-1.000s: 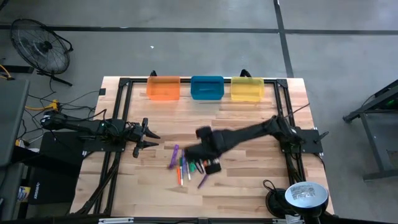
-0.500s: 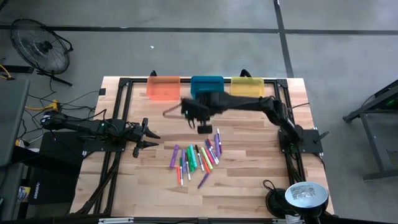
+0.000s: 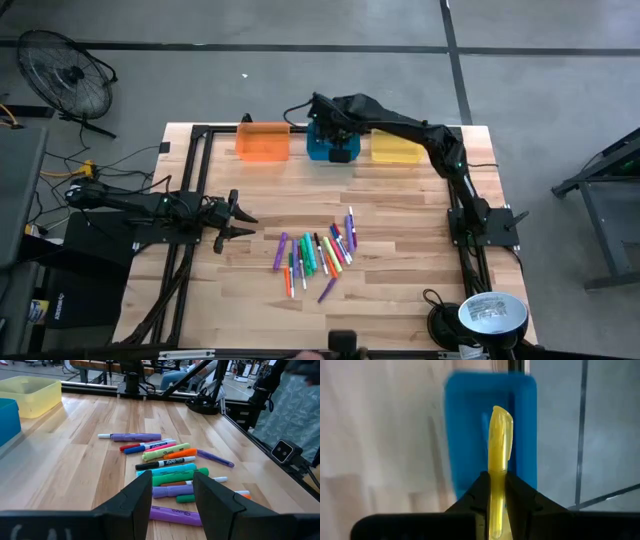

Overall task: Pick & Place Markers
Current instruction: Put the yellow pen into the blue bin, then put the violet marker into the yellow bin

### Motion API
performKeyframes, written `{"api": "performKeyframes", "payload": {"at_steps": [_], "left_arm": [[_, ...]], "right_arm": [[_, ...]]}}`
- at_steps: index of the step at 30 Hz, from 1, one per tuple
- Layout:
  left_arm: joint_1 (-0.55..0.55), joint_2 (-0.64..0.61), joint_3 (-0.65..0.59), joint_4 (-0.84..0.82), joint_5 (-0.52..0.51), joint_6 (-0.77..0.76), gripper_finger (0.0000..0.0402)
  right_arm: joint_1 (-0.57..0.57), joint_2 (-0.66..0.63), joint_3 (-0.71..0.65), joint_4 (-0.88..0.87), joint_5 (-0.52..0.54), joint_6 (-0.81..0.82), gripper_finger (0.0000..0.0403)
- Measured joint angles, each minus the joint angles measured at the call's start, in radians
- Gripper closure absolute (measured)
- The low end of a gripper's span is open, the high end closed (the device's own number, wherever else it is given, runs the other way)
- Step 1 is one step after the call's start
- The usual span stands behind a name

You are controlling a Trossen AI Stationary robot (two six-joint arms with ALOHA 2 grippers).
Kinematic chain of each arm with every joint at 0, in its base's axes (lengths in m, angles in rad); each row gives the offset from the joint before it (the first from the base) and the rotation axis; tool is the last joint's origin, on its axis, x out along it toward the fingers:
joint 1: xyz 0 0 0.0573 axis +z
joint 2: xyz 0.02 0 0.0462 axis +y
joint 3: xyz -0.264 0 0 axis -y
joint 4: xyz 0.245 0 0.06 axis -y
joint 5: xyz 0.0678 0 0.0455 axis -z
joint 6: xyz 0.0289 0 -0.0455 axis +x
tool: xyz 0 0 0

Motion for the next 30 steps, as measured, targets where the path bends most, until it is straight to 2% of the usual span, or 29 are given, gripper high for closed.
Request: {"api": "performKeyframes", "payload": {"at_steps": [9, 16, 30], "left_arm": [[0.000, 0.000, 0.000, 0.000, 0.000, 0.000, 0.0262], [0.000, 0.000, 0.000, 0.000, 0.000, 0.000, 0.0262], [0.000, 0.000, 0.000, 0.000, 0.000, 0.000, 0.0262]], "right_arm": [[-0.085, 0.006, -0.249, 0.258, -0.065, -0.141, 0.0373], [-0.106, 0.006, -0.361, 0.359, -0.057, -0.181, 0.0346], [-0.096, 0.004, -0.387, 0.397, -0.018, -0.143, 0.0331]]}}
